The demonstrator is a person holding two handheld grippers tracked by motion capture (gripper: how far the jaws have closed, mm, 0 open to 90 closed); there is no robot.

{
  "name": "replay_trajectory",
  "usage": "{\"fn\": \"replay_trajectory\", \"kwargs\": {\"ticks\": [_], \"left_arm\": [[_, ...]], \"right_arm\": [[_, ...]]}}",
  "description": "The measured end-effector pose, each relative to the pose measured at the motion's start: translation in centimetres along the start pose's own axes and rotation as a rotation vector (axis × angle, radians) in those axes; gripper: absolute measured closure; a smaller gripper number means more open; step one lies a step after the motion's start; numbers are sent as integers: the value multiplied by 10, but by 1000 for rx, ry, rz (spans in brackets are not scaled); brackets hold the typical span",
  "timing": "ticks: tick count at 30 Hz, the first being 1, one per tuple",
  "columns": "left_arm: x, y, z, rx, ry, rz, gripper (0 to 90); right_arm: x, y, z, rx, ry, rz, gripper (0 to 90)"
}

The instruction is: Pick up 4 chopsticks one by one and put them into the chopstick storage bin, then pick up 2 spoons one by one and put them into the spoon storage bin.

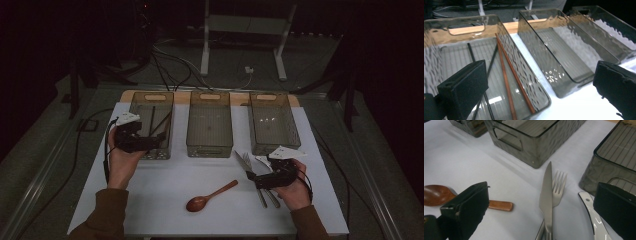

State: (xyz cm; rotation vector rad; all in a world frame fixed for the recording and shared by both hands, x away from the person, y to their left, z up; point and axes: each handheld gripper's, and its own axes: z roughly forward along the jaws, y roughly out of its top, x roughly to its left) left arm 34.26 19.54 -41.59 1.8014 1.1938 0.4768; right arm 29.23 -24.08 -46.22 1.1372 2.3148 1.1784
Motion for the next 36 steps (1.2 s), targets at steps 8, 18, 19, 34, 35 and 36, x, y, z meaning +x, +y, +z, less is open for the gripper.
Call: {"fn": "replay_trajectory", "kwargs": {"ticks": [8, 18, 19, 34, 35, 36], "left_arm": [[-9, -12, -4, -13, -8, 9, 8], [-18, -23, -7, -16, -23, 13, 8], [-19, -24, -7, -16, -25, 17, 8], [-49, -33, 0, 3, -108, 54, 9], [-52, -34, 1, 8, -115, 58, 8], [-55, -35, 2, 14, -122, 66, 9]], "right_arm": [[-2, 0, -2, -8, -3, 3, 1], [-3, 0, -4, -4, 4, 8, 0], [-3, 0, -5, -2, 4, 10, 0], [-8, -4, -9, 9, -9, 21, 1], [-8, -4, -10, 7, -9, 22, 0], [-9, -5, -10, 5, -9, 26, 1]]}}
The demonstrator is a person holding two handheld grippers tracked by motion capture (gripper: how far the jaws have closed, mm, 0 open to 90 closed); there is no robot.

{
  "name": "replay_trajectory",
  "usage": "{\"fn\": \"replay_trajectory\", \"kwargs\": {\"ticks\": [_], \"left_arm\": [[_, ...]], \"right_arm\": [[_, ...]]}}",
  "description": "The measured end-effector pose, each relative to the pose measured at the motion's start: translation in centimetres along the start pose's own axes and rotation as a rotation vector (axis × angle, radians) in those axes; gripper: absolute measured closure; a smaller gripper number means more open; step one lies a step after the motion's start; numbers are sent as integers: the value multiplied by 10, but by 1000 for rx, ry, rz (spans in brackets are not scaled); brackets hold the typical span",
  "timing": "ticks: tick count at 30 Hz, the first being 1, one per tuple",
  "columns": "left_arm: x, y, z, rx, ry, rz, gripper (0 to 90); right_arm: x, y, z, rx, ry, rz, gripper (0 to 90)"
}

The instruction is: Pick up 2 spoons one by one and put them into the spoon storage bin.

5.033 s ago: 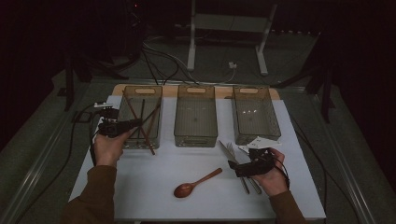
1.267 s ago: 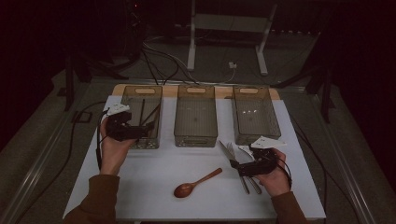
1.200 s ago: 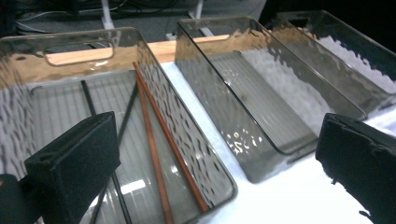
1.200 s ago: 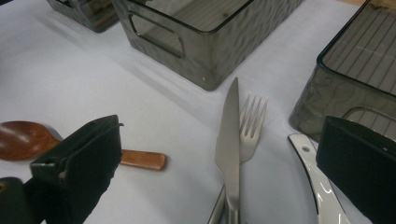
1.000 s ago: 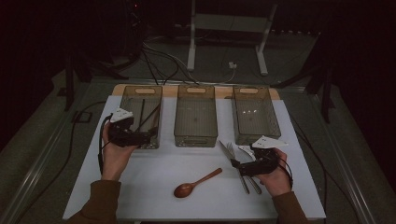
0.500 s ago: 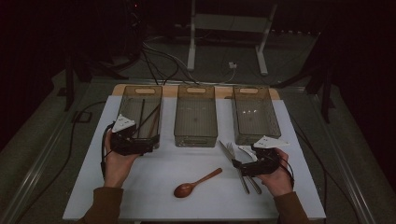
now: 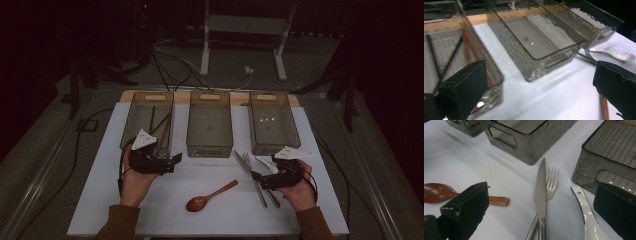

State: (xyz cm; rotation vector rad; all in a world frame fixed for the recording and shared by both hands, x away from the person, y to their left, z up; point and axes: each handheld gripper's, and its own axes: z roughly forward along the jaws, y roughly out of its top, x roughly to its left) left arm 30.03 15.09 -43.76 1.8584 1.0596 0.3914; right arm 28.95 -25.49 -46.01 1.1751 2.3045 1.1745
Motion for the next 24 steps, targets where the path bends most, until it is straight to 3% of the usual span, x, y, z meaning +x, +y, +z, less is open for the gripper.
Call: {"fn": "replay_trajectory", "kwargs": {"ticks": [12, 24], "left_arm": [[-28, -9, 18, 68, -84, 42, 60], [-46, -18, 36, 144, -161, 66, 112]], "right_arm": [[-8, -7, -7, -3, -23, 16, 1], [-20, -12, -16, -22, -53, 42, 1]]}}
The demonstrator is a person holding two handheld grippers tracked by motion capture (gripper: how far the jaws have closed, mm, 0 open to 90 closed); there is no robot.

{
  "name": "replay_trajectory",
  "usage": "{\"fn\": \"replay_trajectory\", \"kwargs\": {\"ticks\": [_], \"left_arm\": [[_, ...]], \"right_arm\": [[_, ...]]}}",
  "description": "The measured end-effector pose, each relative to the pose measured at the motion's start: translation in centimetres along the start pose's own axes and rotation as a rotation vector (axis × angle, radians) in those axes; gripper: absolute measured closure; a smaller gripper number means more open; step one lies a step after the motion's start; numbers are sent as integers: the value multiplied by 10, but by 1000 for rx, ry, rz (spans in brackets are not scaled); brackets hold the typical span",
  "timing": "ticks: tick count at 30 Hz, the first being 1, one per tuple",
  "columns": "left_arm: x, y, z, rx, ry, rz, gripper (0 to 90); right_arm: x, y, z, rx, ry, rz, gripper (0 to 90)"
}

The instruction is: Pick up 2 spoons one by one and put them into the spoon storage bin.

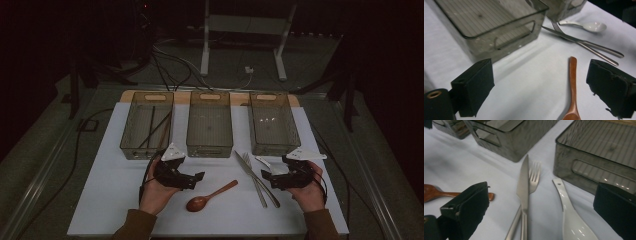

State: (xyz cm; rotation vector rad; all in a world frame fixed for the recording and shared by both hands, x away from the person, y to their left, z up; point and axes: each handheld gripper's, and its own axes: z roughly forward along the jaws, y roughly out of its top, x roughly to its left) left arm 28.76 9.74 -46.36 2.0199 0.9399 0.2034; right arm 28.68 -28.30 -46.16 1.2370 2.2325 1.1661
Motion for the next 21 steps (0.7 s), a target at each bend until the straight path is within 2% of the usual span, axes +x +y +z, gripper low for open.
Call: {"fn": "replay_trajectory", "kwargs": {"ticks": [6, 12, 19, 21], "left_arm": [[-6, -3, 10, 30, -14, 0, 155], [-13, -6, 19, 75, -13, 21, 176], [-21, -12, 32, 123, -14, 51, 265], [-23, -13, 34, 132, -25, 56, 290]], "right_arm": [[-7, -1, -5, -14, -18, 21, 1], [-11, -1, -7, -19, -22, 29, 1], [-11, -1, -8, -21, -23, 33, 1], [-12, -1, -9, -23, -26, 34, 1]]}}
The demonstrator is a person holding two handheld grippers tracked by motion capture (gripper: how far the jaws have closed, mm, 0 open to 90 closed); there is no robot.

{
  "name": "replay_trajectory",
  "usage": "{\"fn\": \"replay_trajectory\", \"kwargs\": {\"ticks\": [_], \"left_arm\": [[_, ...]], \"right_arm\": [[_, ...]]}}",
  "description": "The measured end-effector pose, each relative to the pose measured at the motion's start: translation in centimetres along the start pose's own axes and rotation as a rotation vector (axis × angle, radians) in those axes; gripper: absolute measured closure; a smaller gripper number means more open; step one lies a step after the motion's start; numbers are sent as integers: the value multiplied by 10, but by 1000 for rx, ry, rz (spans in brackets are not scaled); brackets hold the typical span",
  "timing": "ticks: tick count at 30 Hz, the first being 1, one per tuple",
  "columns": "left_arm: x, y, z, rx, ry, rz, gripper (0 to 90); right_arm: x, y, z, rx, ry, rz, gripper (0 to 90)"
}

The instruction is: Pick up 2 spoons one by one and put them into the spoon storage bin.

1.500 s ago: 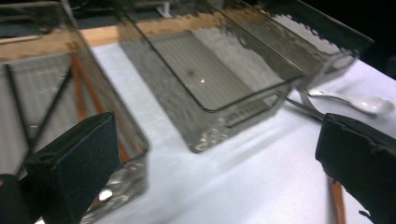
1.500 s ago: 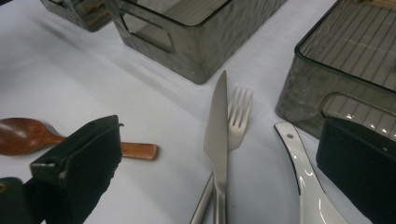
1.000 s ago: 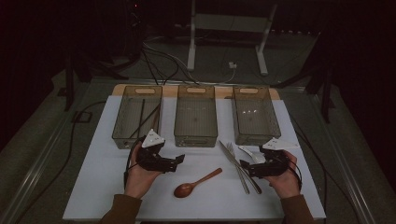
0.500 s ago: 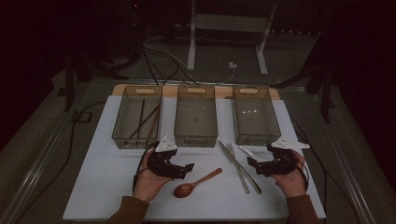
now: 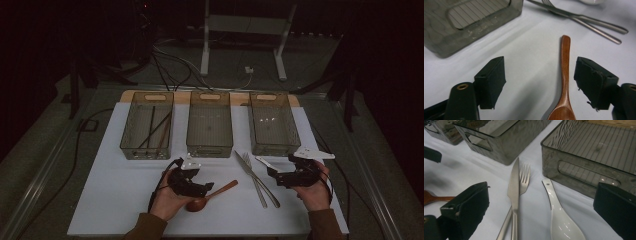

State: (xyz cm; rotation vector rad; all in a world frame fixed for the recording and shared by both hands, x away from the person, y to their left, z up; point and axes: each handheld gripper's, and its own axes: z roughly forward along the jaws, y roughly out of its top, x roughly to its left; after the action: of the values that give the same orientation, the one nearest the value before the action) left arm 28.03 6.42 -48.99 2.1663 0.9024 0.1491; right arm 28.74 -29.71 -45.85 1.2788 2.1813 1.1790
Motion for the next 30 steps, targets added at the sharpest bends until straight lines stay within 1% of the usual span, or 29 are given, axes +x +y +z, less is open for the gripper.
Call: {"fn": "replay_trajectory", "kwargs": {"ticks": [4, 6, 16, 20, 24, 30], "left_arm": [[-4, -1, 5, 26, -12, 16, 340], [-5, -1, 8, 40, -27, 21, 369], [-10, -4, 16, 76, -64, 45, 463], [-11, -5, 19, 94, -69, 58, 493], [-11, -6, 22, 108, -57, 60, 508], [-11, -7, 24, 130, -57, 72, 560]], "right_arm": [[-1, 0, -1, -3, -1, 2, 1], [-1, 0, -1, -3, 0, 2, 1], [-2, 0, -2, -10, -1, 6, 1], [-2, 0, -3, -11, -1, 10, 1], [-3, 0, -4, -13, -2, 11, 1], [-3, 0, -4, -15, -3, 13, 1]]}}
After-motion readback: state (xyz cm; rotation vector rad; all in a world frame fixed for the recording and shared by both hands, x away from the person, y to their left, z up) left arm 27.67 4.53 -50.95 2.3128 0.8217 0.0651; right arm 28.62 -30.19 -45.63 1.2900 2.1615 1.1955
